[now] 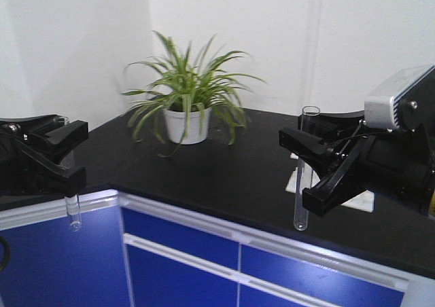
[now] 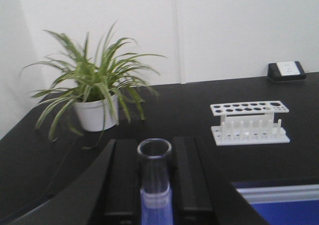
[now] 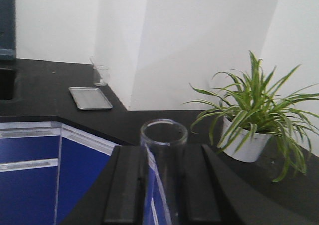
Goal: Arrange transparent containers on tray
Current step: 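Hold both test tubes upright while the base drives to the yellow tray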
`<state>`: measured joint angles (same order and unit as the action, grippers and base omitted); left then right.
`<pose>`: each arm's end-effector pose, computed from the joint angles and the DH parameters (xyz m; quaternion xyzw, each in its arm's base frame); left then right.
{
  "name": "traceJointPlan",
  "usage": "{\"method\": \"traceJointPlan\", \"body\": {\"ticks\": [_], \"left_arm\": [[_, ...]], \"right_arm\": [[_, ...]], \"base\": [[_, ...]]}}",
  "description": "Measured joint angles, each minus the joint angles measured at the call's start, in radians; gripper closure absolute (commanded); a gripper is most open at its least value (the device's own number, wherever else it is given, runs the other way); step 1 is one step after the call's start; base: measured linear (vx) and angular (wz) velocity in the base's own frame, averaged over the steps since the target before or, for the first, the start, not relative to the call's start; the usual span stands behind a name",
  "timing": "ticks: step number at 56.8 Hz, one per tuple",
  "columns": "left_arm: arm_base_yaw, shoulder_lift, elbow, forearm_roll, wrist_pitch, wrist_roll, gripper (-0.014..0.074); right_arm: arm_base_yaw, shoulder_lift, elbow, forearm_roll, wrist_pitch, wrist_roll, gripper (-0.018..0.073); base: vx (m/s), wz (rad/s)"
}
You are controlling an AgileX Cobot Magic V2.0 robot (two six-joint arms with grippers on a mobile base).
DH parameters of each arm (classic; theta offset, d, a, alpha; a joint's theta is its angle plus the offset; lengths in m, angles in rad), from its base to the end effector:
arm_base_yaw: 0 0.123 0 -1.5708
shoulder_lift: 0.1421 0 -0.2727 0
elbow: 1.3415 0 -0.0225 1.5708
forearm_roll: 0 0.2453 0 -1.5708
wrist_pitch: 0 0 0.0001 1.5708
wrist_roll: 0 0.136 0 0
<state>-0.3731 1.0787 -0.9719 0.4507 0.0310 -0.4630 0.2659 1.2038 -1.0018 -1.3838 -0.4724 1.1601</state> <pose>0.2689 -0.1032 0.3903 0.1252 0.7128 -0.1274 0.6782 0.2804 0.1393 0.3806 -0.3173 0.6390 0.1859 0.6756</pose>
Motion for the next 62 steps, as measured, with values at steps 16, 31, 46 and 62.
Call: {"method": "traceJointPlan", "body": {"ticks": [16, 31, 46, 62], "left_arm": [[0.0, 0.0, 0.0, 0.0, 0.001, 0.0, 0.0602], [0.0, 0.0, 0.0, 0.0, 0.001, 0.0, 0.0602], [0.0, 0.0, 0.0, 0.0, 0.005, 0.0, 0.0602], [0.0, 0.0, 0.0, 0.0, 0.006, 0.0, 0.0602]], "right_arm": [[0.0, 0.0, 0.0, 0.0, 0.0, 0.0, 0.0572], [0.0, 0.0, 0.0, 0.0, 0.0, 0.0, 0.0572], [0.0, 0.0, 0.0, 0.0, -0.001, 0.0, 0.0572], [0.0, 0.0, 0.0, 0.001, -0.001, 0.0, 0.0572]], "base": [[-0.35, 0.38], [-0.36, 0.4], [-0.33, 0.43], [-0.25, 0.5]]}}
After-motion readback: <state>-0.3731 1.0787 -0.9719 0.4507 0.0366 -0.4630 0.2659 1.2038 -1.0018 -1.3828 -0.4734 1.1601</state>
